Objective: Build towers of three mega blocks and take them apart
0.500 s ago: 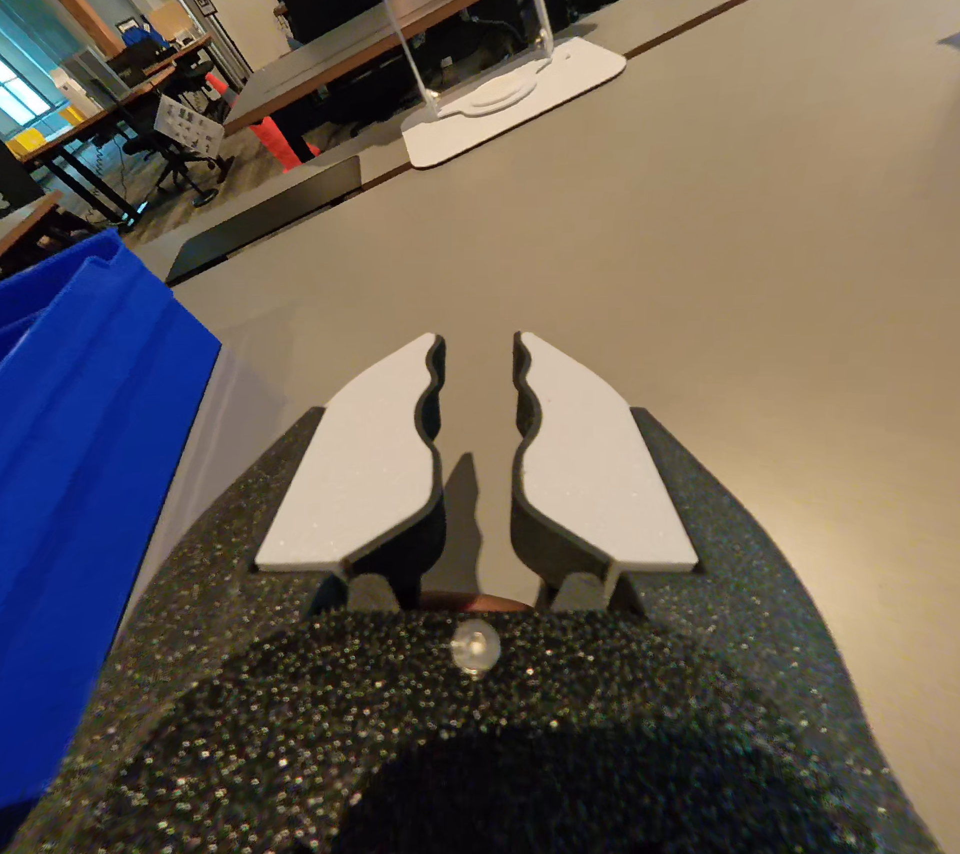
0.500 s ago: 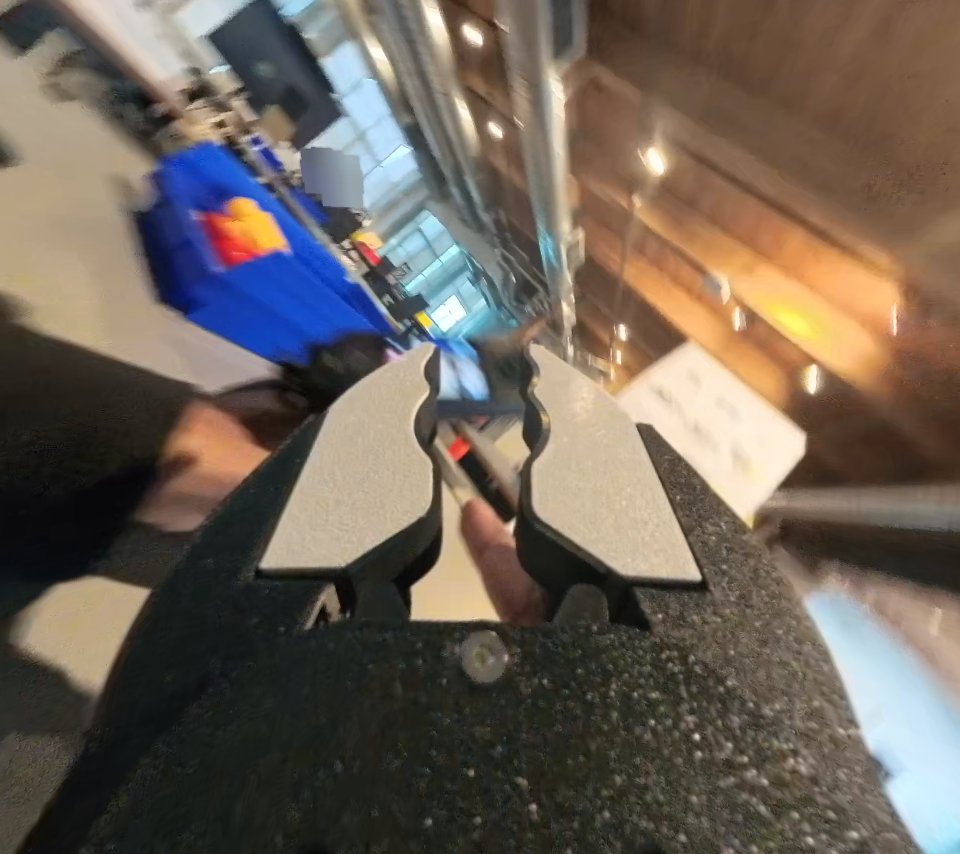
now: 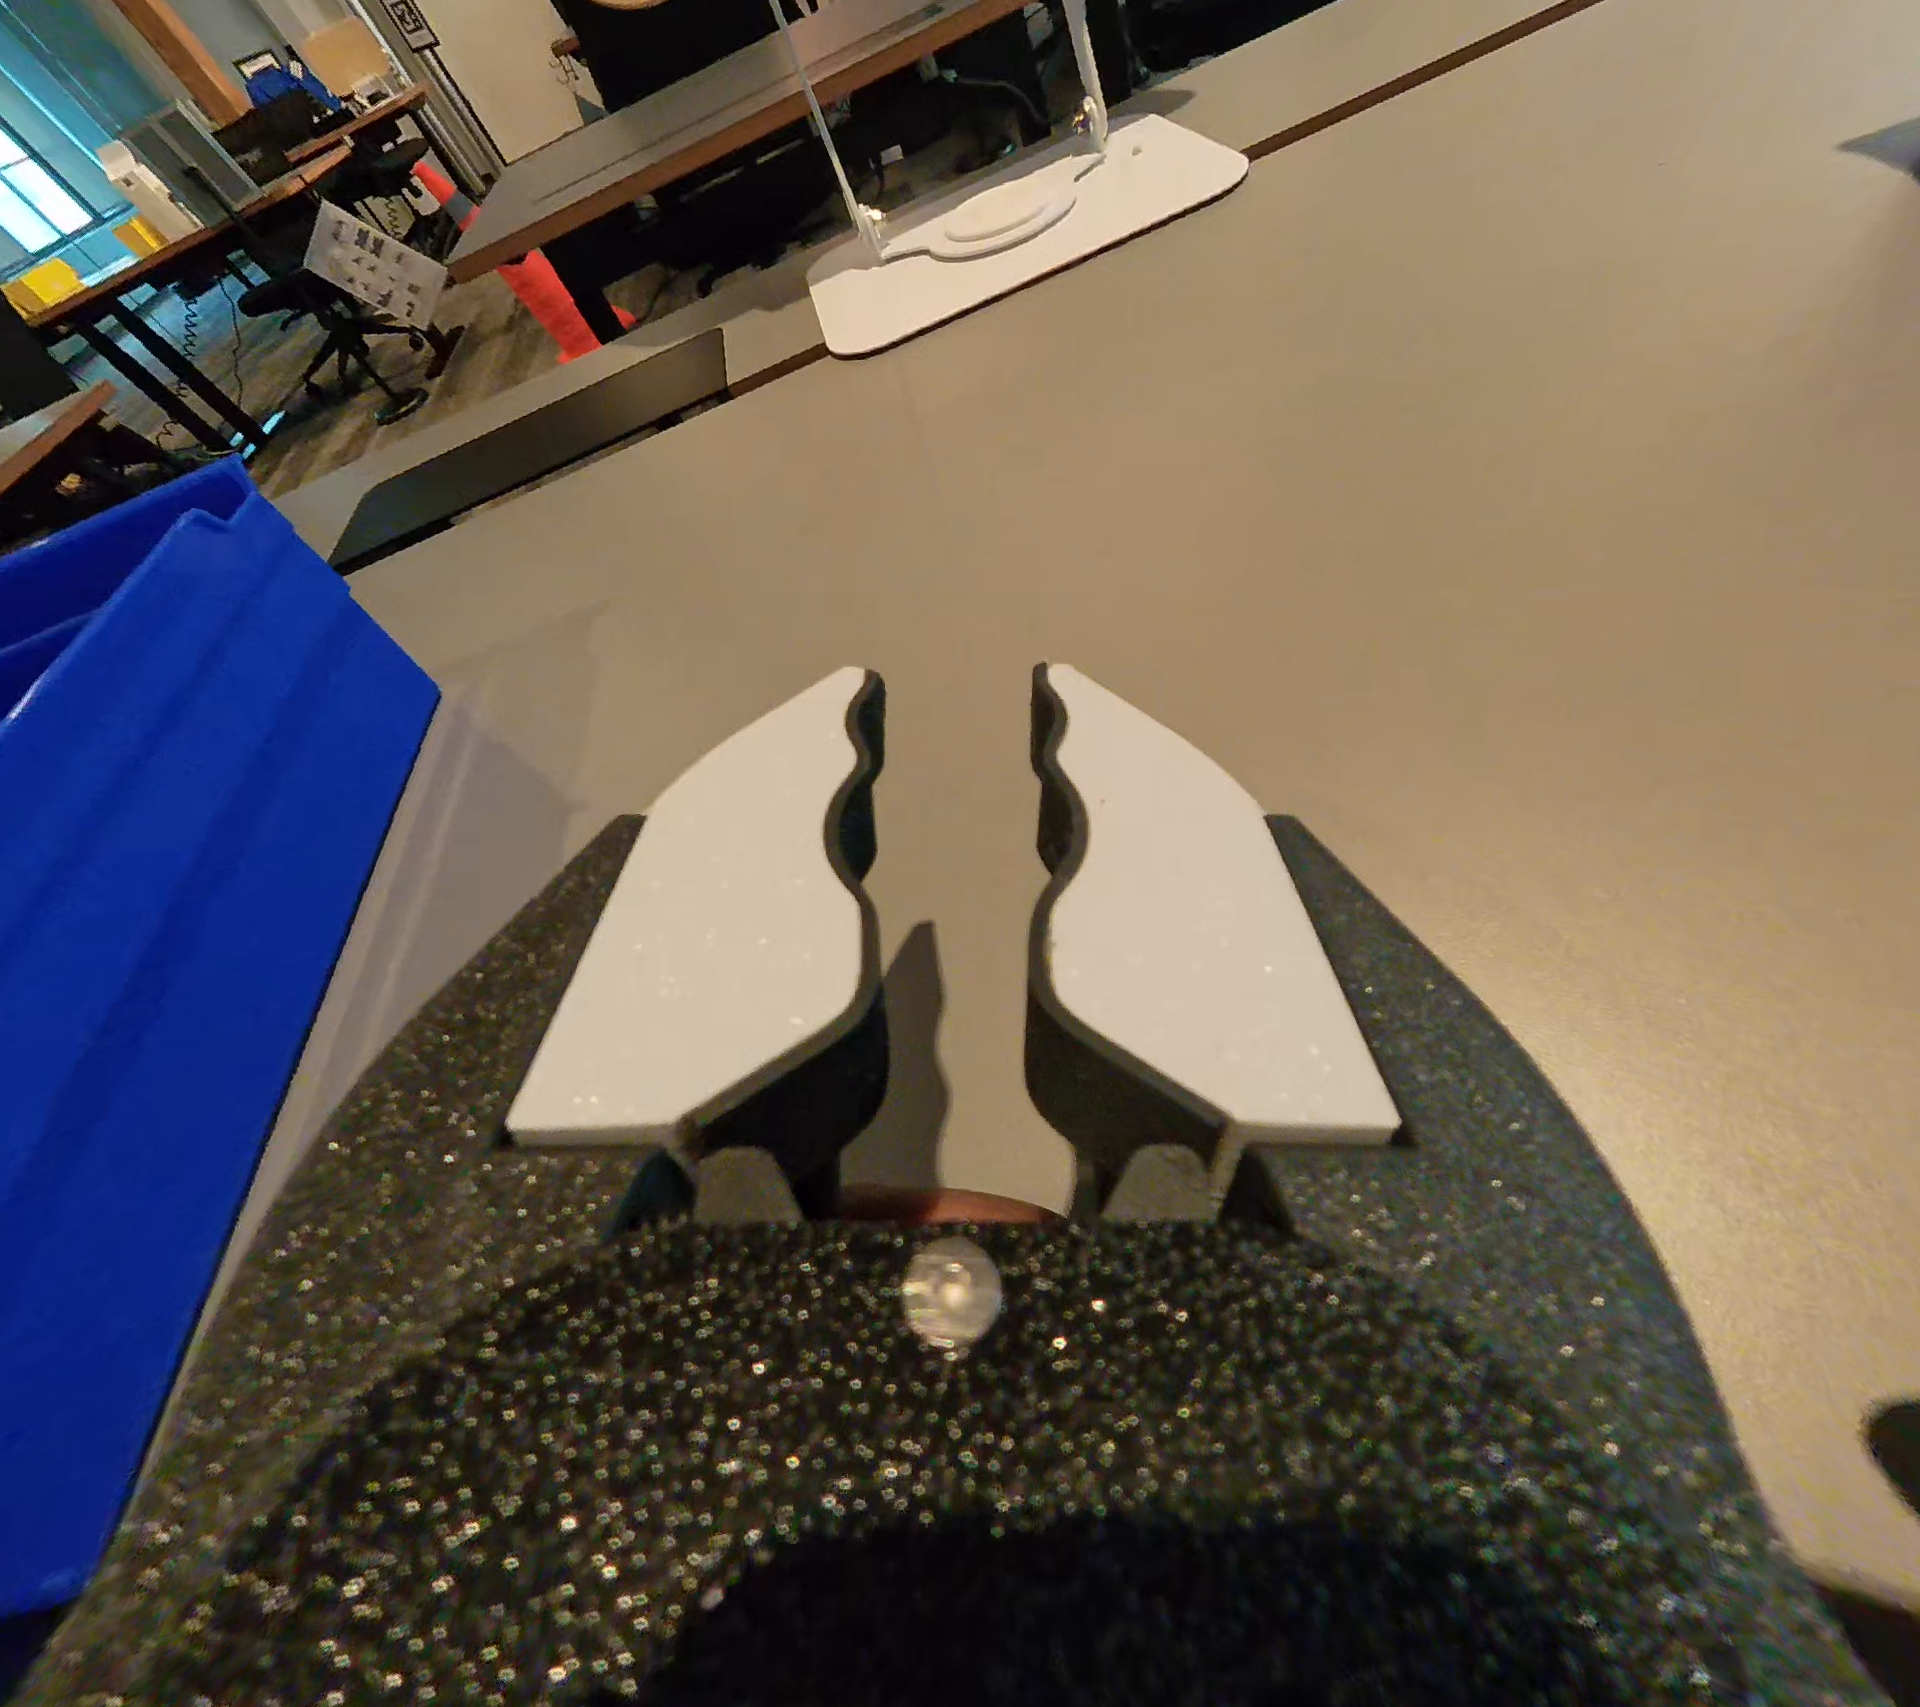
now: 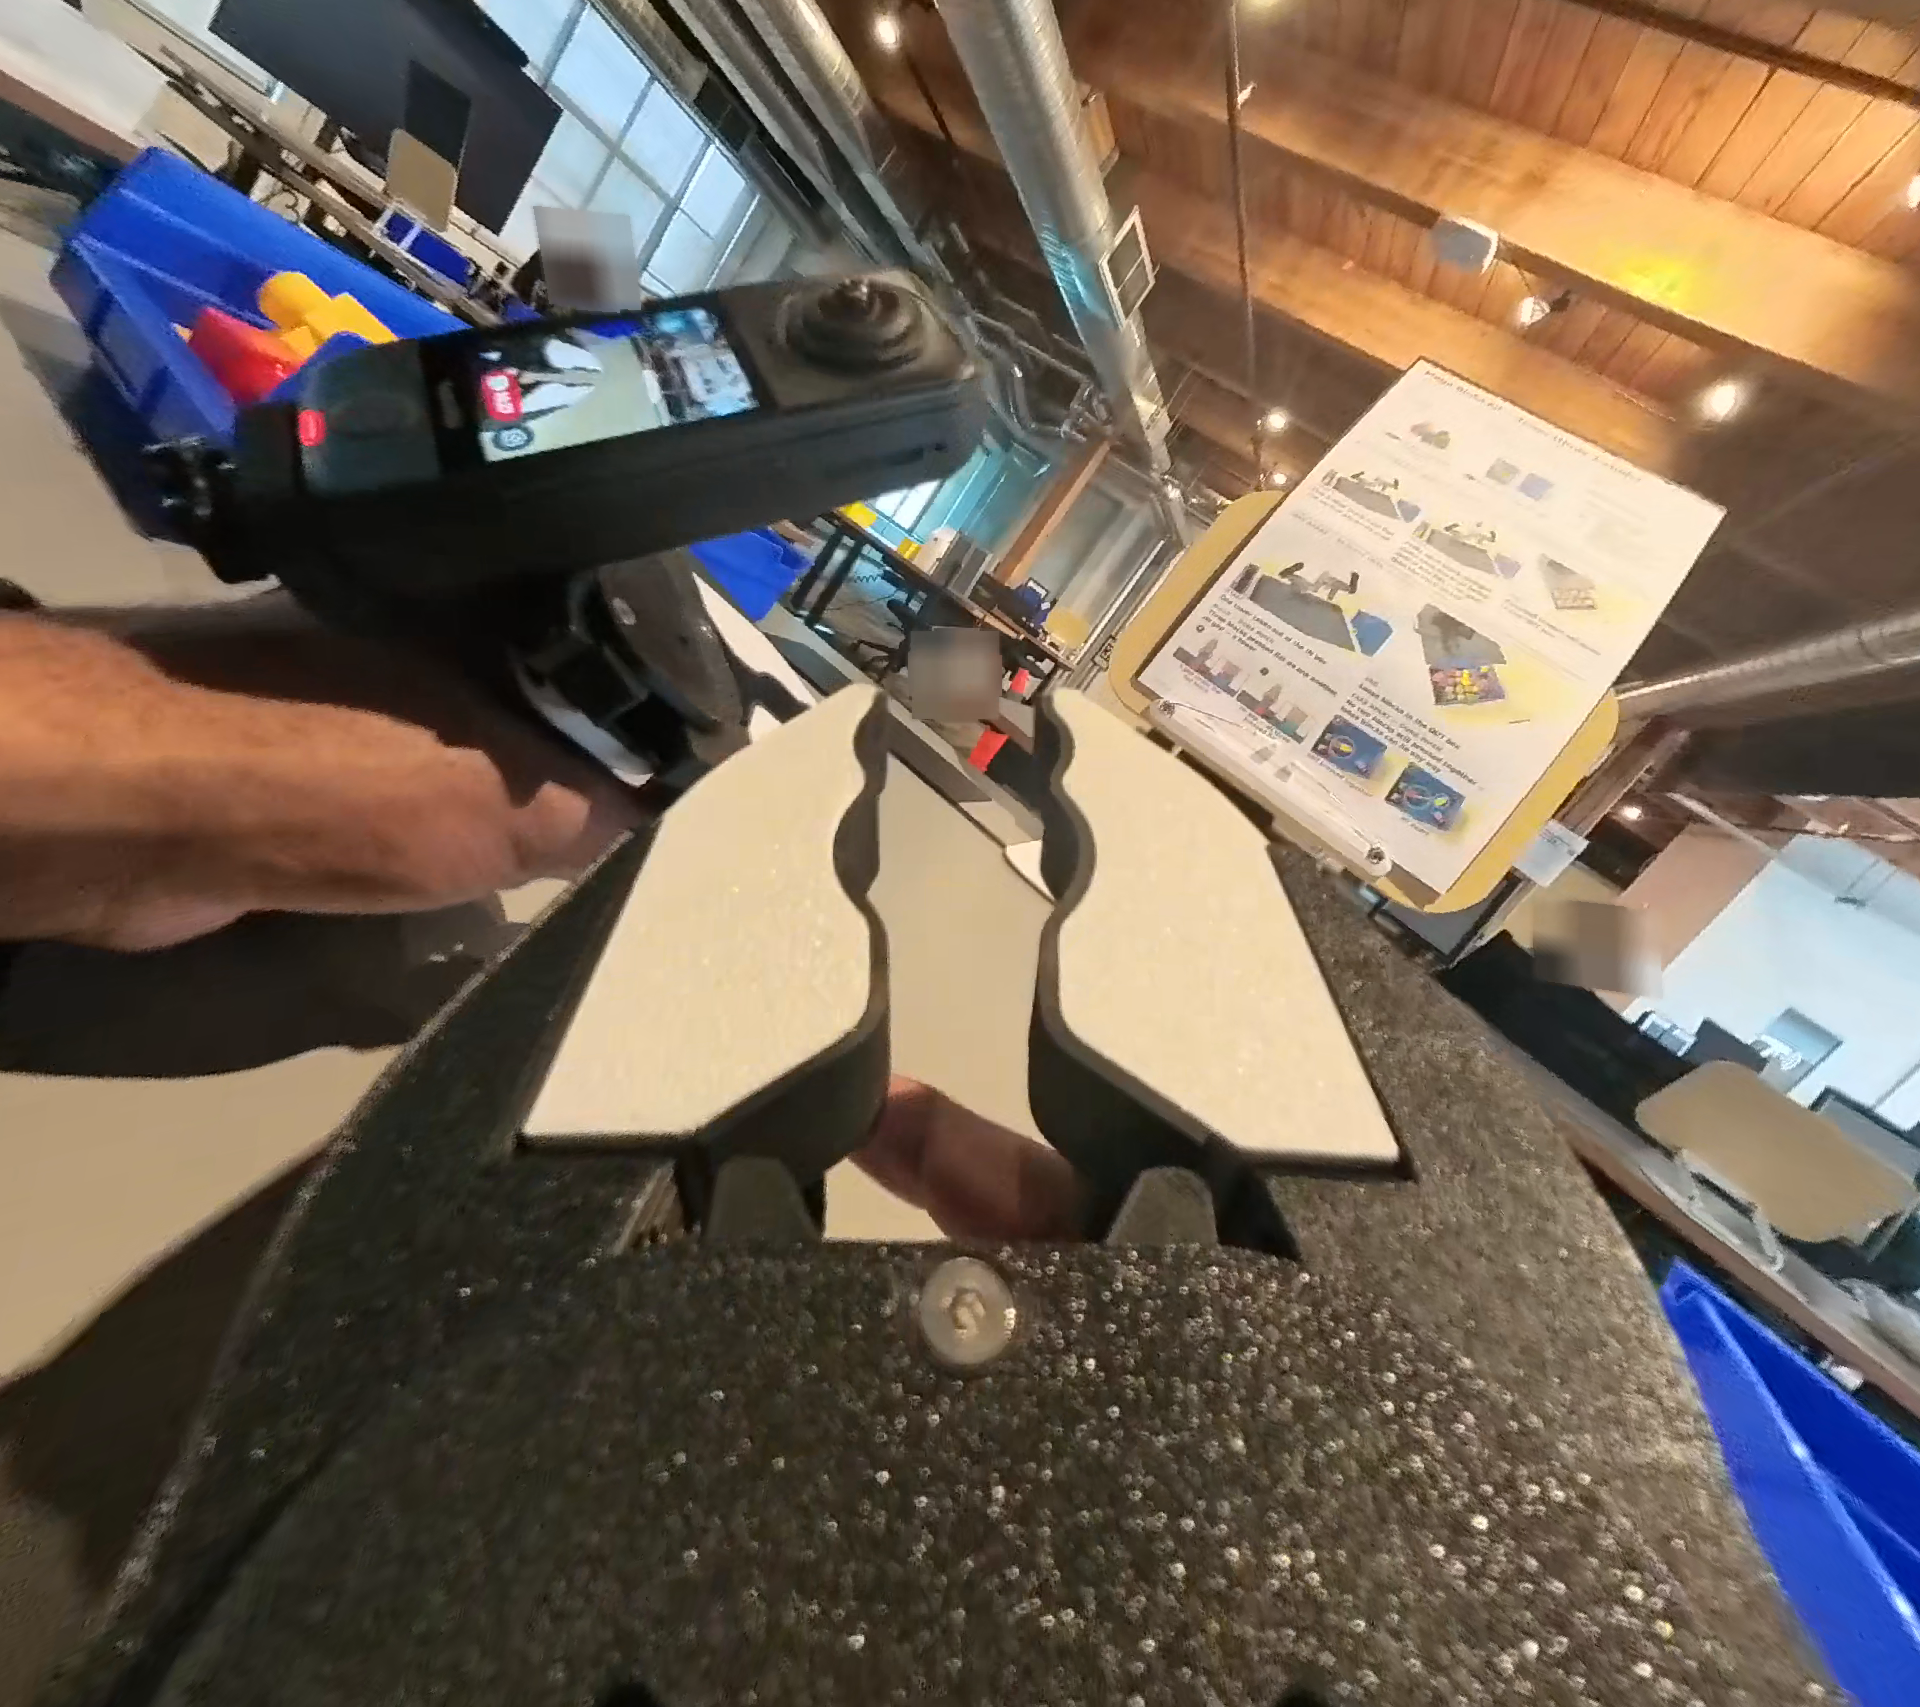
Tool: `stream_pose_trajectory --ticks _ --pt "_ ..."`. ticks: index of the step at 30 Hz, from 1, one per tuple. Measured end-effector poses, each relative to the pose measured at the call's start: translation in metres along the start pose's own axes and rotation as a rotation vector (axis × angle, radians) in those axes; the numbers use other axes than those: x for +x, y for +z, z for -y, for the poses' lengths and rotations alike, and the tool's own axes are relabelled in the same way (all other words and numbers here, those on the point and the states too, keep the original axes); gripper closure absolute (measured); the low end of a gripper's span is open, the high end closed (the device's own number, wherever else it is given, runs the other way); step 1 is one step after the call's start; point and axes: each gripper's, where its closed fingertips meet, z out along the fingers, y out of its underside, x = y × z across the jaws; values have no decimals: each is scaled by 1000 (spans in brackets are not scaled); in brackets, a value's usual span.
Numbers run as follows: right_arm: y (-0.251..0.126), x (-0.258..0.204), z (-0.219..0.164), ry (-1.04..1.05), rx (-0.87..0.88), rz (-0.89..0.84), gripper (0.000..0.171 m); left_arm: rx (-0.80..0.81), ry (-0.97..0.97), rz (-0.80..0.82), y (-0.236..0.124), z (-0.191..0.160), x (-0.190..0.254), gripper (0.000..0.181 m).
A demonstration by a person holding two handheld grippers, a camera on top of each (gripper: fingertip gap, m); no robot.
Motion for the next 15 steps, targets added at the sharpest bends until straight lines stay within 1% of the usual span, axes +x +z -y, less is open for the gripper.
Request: stream_pose_trajectory --ticks 3,7,11,13,15 --pt "1 5 -7 42 -27 -3 144 8 7 0 -1 1 1 154" --pt "5 14 -28 138 -122 -14 145 10 13 -3 -2 1 1 154" --pt "4 34 -48 234 -211 -87 146 13 5 -6 -3 1 0 153" --pt "-1 51 -54 218 -249 -164 148 14 2 -9 -3 0 0 153" --pt "-10 71 -55 112 -279 -252 148 15 6 -10 -4 0 -1 153"
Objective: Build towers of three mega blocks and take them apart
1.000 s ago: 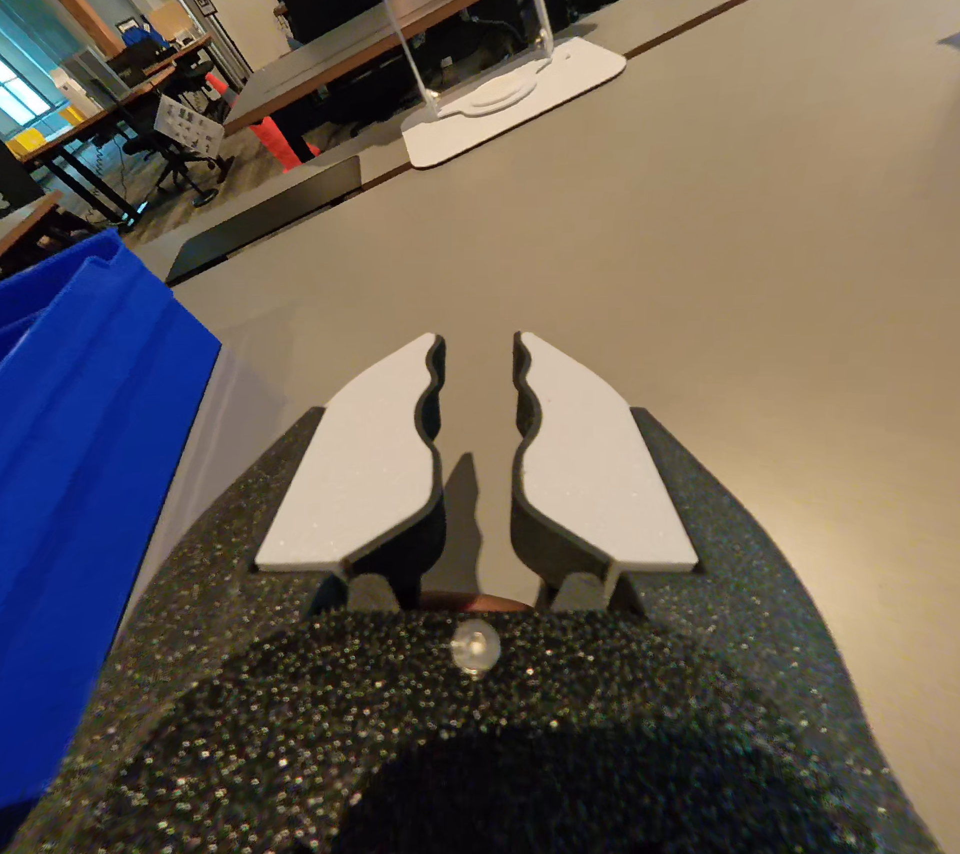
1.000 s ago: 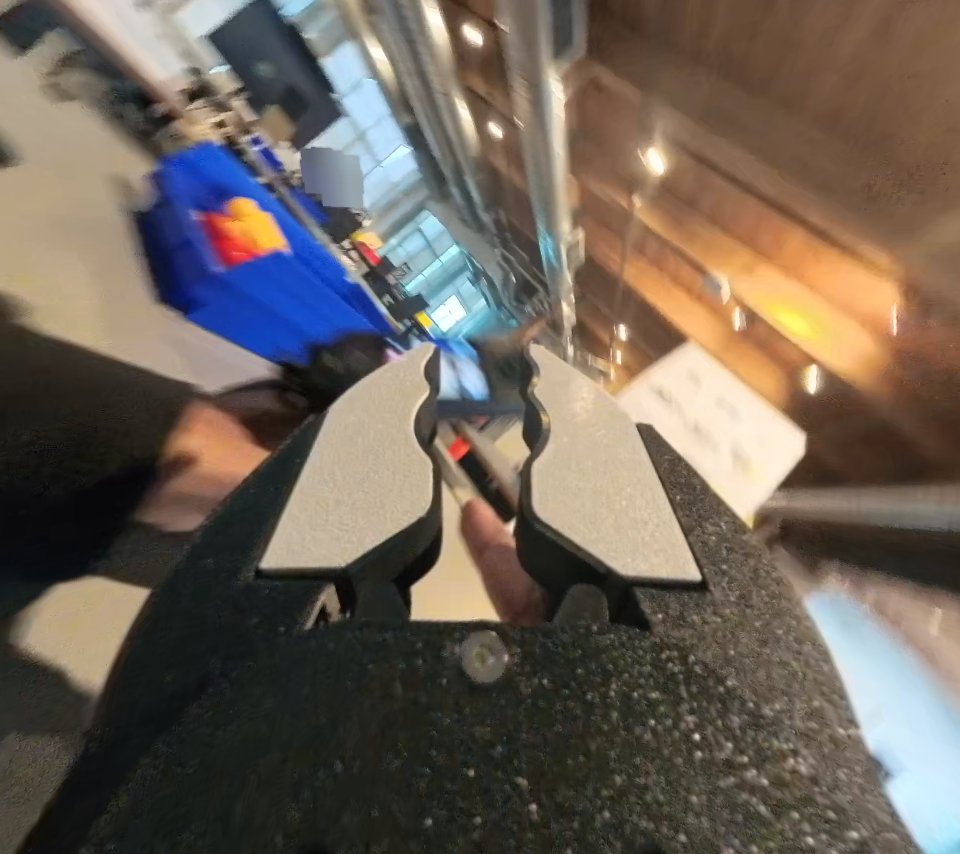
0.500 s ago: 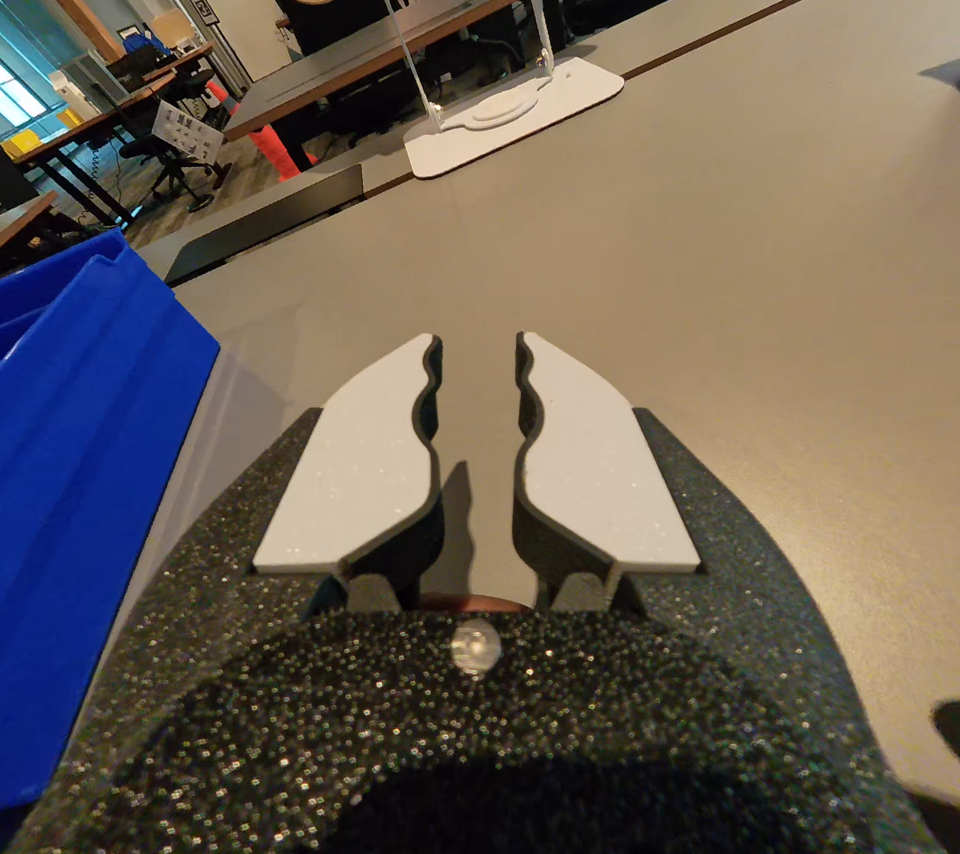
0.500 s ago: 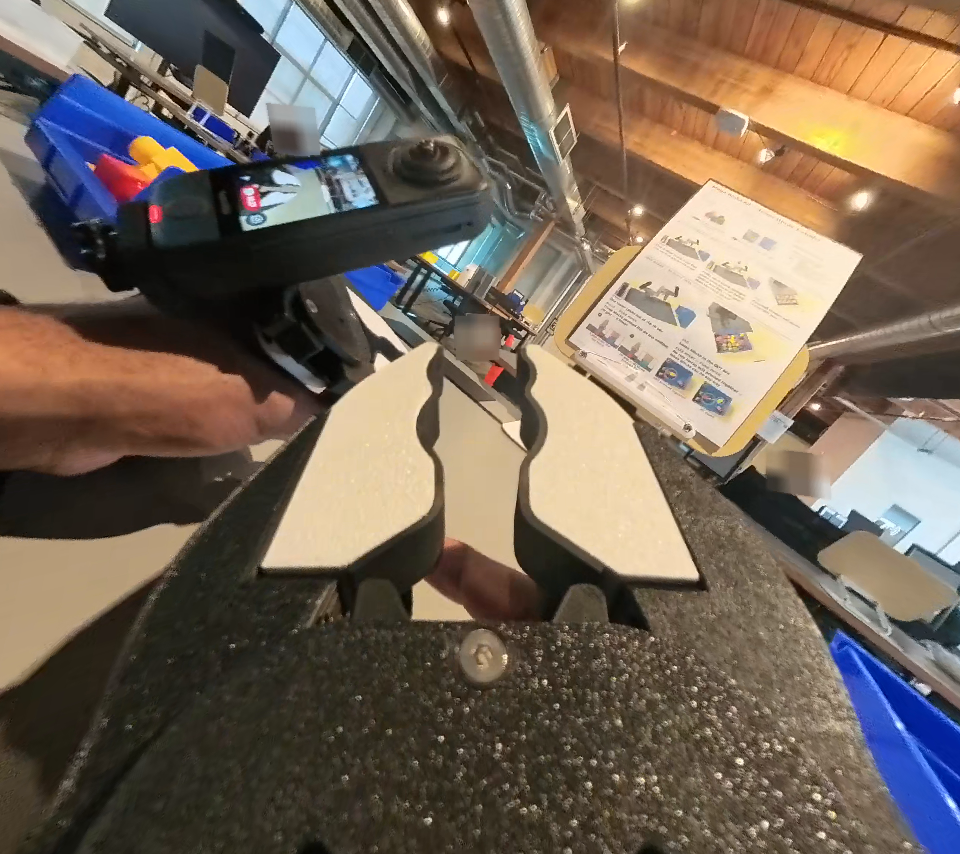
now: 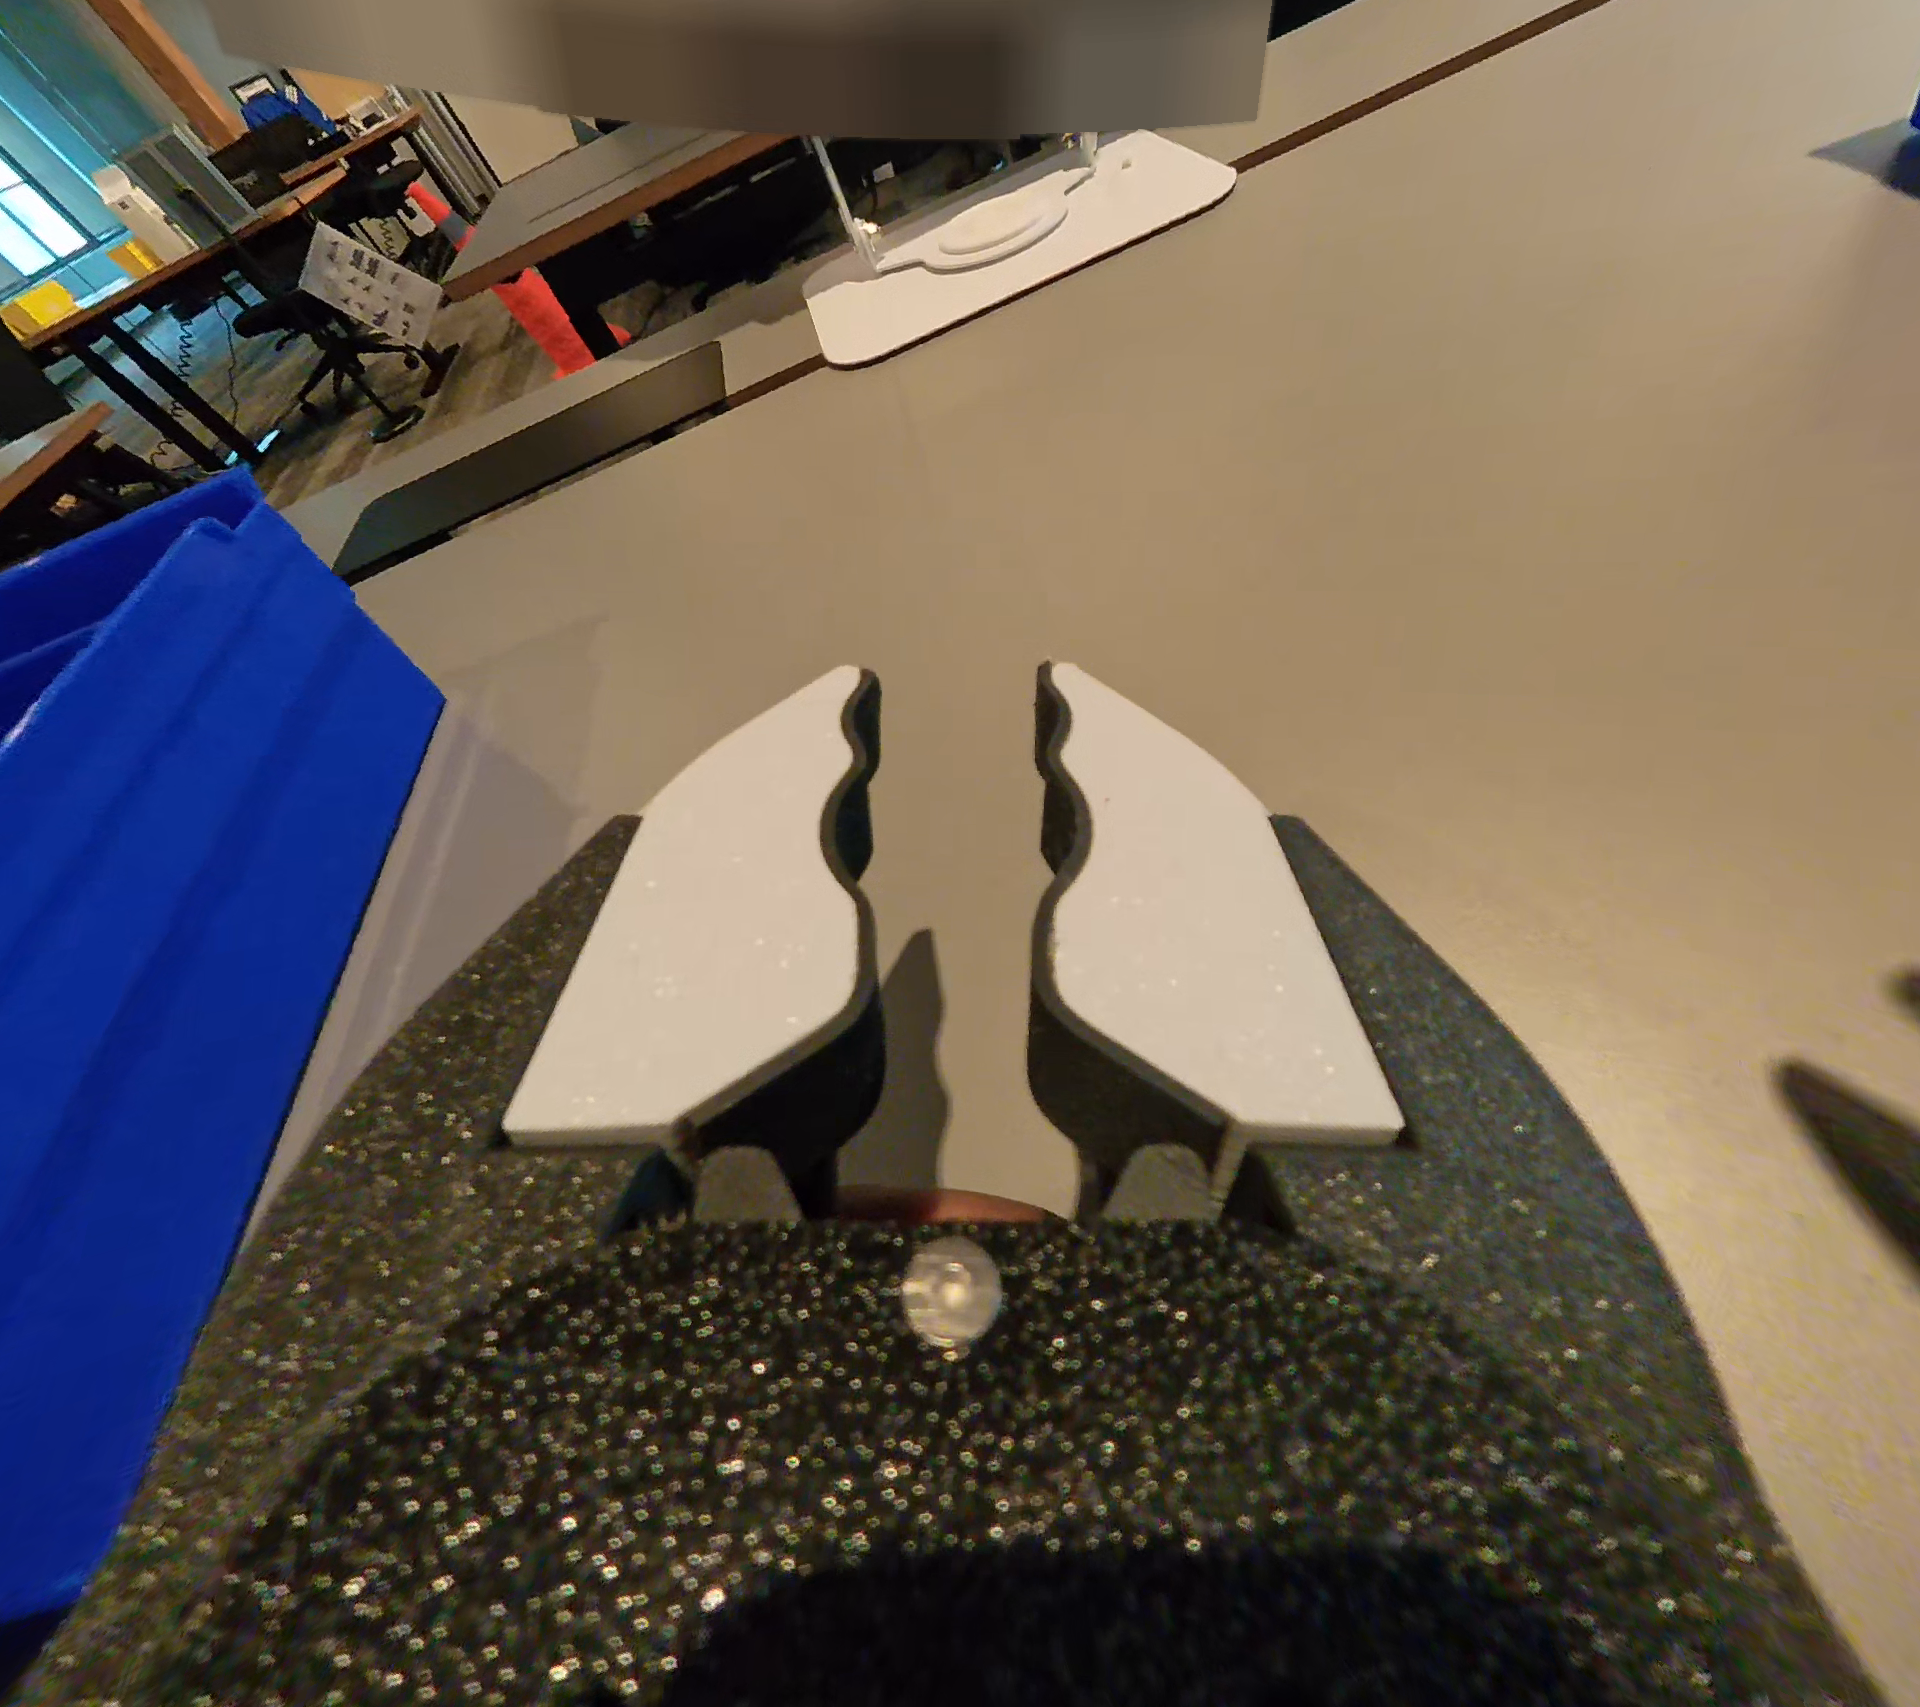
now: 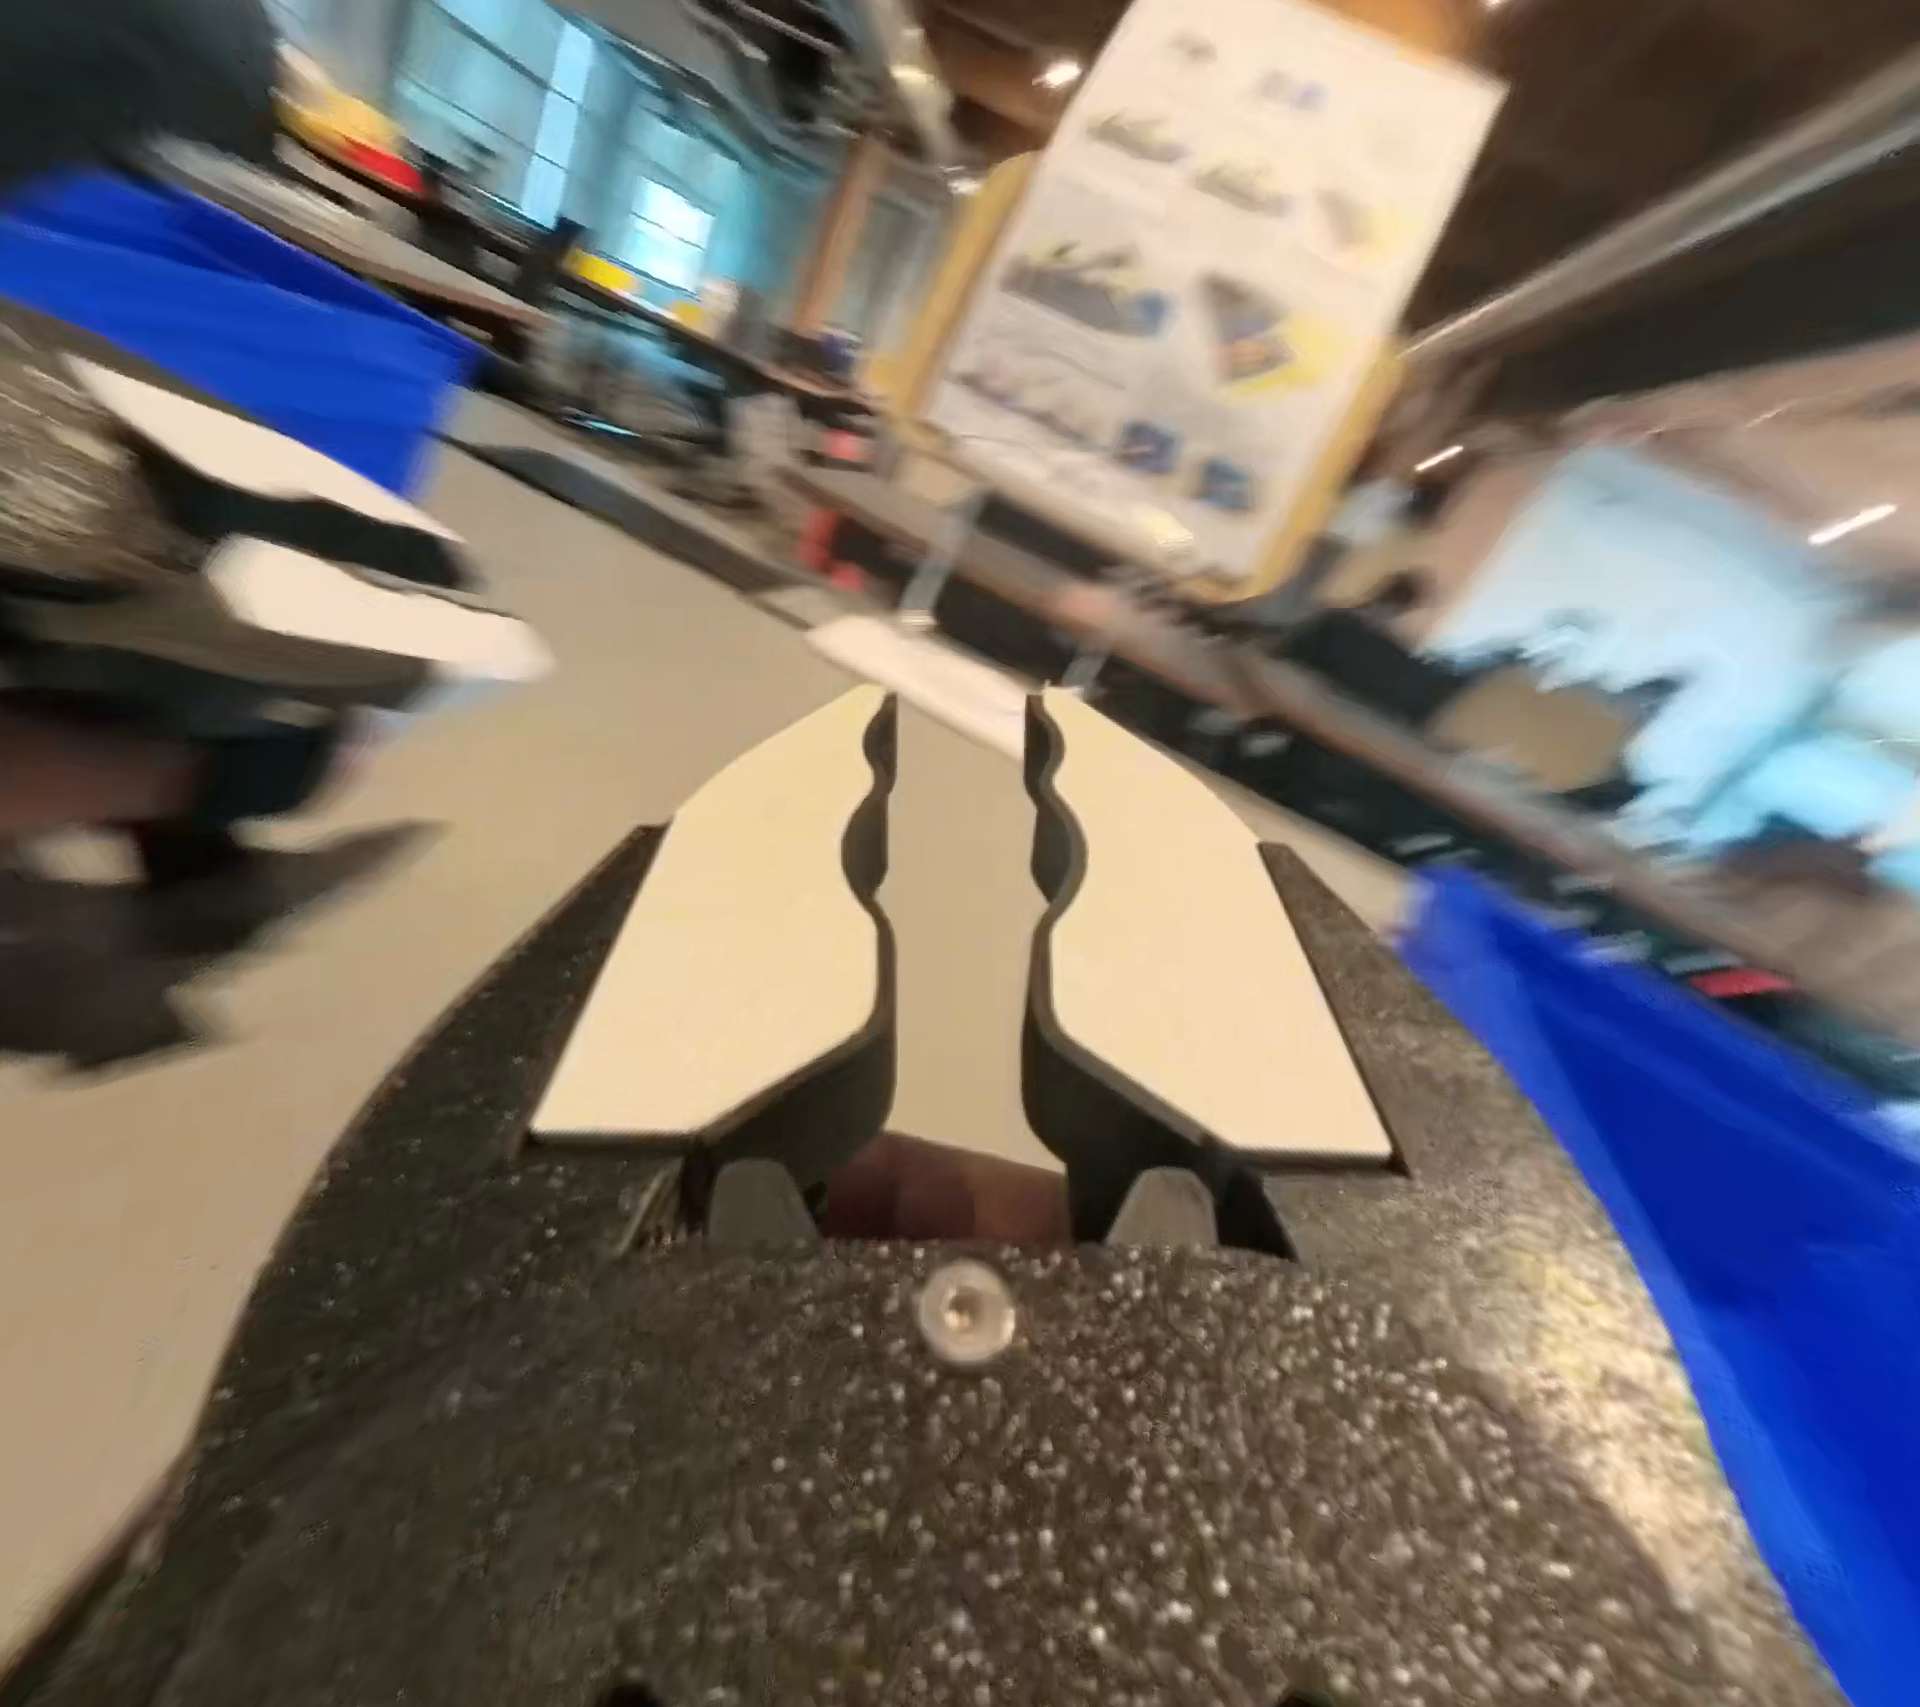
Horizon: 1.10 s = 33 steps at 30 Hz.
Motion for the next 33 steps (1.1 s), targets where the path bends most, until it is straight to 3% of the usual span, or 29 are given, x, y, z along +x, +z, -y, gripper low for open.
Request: stream_pose_trajectory --ticks 4,13,26,33 --pt "-9 37 6 -217 47 -99 152 10 -4 -5 -3 0 -3 153" --pt "-6 60 -14 -246 70 -12 153 21 6 -14 -4 1 -1 152" --pt "1 52 -21 -139 18 13 153 46 12 -19 -7 3 -2 151" --pt "8 5 -14 120 -56 164 154 110 28 -24 -14 9 0 152"
